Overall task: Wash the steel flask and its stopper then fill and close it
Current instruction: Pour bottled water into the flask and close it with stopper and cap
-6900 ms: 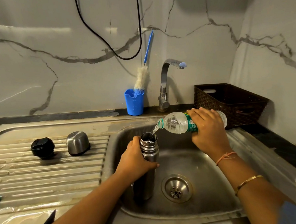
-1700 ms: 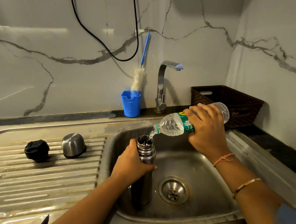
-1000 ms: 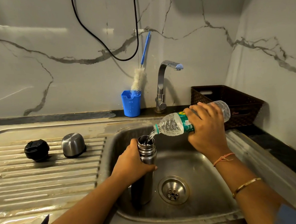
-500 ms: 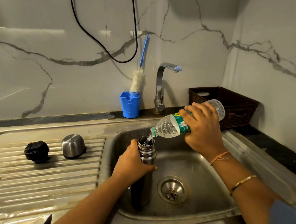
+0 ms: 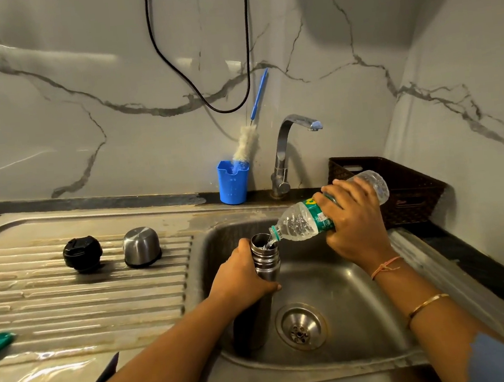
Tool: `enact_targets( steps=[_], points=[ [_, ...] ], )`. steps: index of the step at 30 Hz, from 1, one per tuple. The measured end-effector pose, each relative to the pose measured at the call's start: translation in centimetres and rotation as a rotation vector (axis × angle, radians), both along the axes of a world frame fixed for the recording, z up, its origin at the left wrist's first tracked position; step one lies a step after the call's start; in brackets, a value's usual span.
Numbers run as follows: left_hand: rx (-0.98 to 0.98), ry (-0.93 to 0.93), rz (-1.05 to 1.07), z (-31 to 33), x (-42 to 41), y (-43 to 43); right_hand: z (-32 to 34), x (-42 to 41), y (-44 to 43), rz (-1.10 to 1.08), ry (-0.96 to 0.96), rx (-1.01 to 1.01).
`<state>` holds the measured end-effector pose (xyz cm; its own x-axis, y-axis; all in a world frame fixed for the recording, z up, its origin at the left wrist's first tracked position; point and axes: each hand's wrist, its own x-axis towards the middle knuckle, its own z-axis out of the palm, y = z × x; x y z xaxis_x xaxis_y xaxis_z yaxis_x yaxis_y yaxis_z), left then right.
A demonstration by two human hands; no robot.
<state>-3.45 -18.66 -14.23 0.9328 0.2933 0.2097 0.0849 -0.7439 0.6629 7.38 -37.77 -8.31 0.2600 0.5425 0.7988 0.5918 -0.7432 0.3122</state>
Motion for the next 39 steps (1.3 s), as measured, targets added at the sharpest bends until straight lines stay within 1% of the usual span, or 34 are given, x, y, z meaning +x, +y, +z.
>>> enact_targets(
  steps=[5, 15, 23, 26, 30, 35, 39],
  points=[
    [-0.003, 0.006, -0.002, -0.1, 0.1, 0.1, 1.4, -0.1, 0.3, 0.013, -0.056, -0.089],
    [0.003, -0.002, 0.005, 0.1, 0.0, 0.1, 4.6, 0.2, 1.3, 0.029, -0.187, -0.383],
    [0.004, 0.007, 0.001, 0.2, -0.1, -0.1, 7.6, -0.4, 2.7, 0.042, -0.395, -0.622],
    [0.008, 0.008, 0.001, 0.3, -0.2, -0.1, 8.7, -0.5, 3.2, 0.027, -0.485, -0.643],
    [0.017, 0.005, -0.006, 0.3, -0.2, -0.1, 10.4, -0.7, 3.7, 0.02, -0.538, -0.62],
    [0.016, 0.011, 0.001, 0.5, -0.3, -0.1, 11.0, -1.5, 3.7, -0.015, -0.524, -0.59],
    [0.01, 0.014, 0.009, 0.6, -0.3, -0.1, 9.2, -1.7, 3.6, -0.046, -0.487, -0.658]
  ],
)
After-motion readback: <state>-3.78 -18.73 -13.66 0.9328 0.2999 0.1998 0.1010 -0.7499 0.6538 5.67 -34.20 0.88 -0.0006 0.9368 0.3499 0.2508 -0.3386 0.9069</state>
